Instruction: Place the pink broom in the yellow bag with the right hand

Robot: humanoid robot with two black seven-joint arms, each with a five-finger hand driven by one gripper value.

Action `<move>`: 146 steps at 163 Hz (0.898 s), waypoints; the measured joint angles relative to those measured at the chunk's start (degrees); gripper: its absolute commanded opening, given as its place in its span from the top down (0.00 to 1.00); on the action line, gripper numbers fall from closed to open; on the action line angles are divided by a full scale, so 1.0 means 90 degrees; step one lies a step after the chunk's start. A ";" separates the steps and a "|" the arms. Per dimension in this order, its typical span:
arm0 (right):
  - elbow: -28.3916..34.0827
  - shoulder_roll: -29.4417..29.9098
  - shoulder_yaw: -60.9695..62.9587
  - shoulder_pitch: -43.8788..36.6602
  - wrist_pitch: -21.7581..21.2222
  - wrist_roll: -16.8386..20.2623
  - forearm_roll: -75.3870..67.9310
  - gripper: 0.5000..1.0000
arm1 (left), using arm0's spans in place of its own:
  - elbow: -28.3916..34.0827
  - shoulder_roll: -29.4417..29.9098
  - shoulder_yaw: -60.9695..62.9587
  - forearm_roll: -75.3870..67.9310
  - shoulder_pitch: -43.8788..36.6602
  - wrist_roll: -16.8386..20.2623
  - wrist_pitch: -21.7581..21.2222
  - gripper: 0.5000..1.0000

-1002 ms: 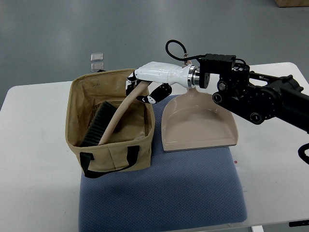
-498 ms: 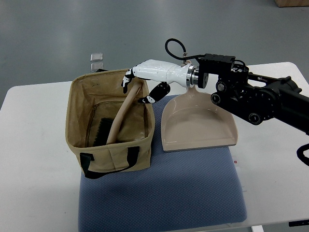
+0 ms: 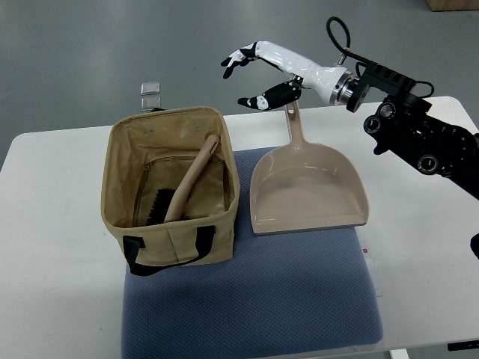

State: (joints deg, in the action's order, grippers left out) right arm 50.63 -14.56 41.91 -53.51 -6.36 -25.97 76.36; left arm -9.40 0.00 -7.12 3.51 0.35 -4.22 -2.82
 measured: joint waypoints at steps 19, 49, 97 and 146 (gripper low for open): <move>-0.0124 -0.0001 0.0529 0.0444 0.0009 -0.0031 -0.0981 0.22 | 0.0000 0.0000 0.0000 0.0000 0.0000 0.0000 0.0001 0.00; -0.0539 0.0046 0.1209 0.0930 0.0115 -0.0033 -0.2666 0.15 | 0.0000 0.0000 0.0000 0.0000 0.0000 0.0000 0.0002 0.00; -0.1408 0.0076 0.1281 0.1077 0.0147 0.0021 -0.4999 0.14 | 0.0000 0.0000 -0.0002 0.0000 0.0000 0.0000 0.0002 0.00; -0.1584 0.0179 0.1286 0.1392 0.0367 -0.0045 -0.6456 0.14 | 0.0000 0.0000 -0.0010 0.0000 0.0000 0.0000 0.0001 0.00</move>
State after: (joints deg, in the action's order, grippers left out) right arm 36.37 -12.95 53.49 -40.98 -3.06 -26.37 18.26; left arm -9.40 0.00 -7.21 3.52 0.35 -4.22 -2.80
